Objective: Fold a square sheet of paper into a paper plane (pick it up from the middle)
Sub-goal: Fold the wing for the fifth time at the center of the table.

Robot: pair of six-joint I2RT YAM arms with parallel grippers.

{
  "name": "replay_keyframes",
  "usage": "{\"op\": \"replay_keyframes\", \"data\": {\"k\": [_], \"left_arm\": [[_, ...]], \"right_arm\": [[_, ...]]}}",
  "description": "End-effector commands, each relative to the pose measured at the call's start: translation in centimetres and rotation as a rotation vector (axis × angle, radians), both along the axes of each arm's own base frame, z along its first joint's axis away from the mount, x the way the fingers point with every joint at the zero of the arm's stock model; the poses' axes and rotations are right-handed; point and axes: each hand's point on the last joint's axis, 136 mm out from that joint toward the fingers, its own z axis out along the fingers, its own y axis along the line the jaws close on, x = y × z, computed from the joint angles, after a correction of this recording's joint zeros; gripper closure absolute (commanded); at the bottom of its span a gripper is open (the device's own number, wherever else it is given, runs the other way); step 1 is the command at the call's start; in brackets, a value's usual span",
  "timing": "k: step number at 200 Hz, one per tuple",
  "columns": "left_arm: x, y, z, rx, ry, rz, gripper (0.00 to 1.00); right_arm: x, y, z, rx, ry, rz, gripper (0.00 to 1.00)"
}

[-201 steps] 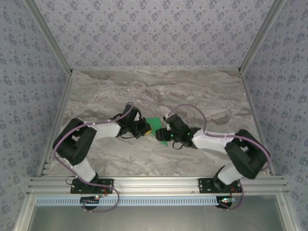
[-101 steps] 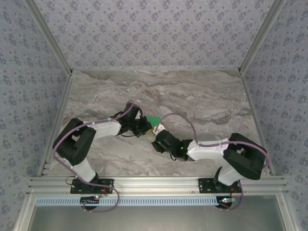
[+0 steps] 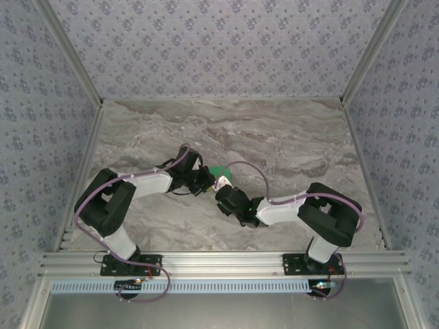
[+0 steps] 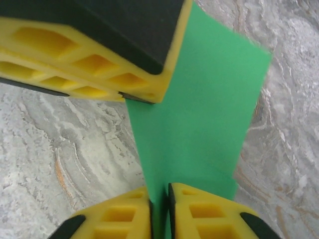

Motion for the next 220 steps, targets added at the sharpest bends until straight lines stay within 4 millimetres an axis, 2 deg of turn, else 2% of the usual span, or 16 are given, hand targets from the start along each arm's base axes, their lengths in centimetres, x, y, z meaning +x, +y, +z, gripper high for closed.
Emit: {"op": "replay_keyframes", "data": {"k": [1, 29, 62, 93, 122, 154, 220], "left_arm": [[0.5, -0.2, 2.6, -0.029, -0.037, 0.001, 0.89], [1.1, 1.3, 3.5, -0.023, -0.06, 0.025, 0.73], [1.9, 4.7, 4.4, -0.004, -0.091, 0.096, 0.5], [1.7, 7.1, 5.1, 0.027, -0.139, 0.139, 0.39], [1.1, 7.4, 5.2, 0.007, -0.178, 0.13, 0.37], [0.2, 6.2, 4.6, -0.054, -0.201, 0.082, 0.39], [0.2, 2.8, 3.8, -0.111, -0.24, 0.008, 0.55]], "right_arm": [[0.6, 0.2, 0.3, 0.034, 0.009, -0.014, 0.89], [0.5, 0.5, 0.3, 0.097, 0.059, 0.001, 0.98], [0.1, 1.4, 0.6, 0.22, 0.162, 0.066, 1.0], [0.3, 1.6, 1.0, 0.344, 0.256, 0.07, 1.0], [0.7, 1.7, 1.6, 0.488, 0.349, 0.072, 1.0], [0.8, 2.1, 2.4, 0.619, 0.438, 0.083, 1.0], [1.0, 2.9, 1.7, 0.778, 0.615, 0.065, 1.0]]}}
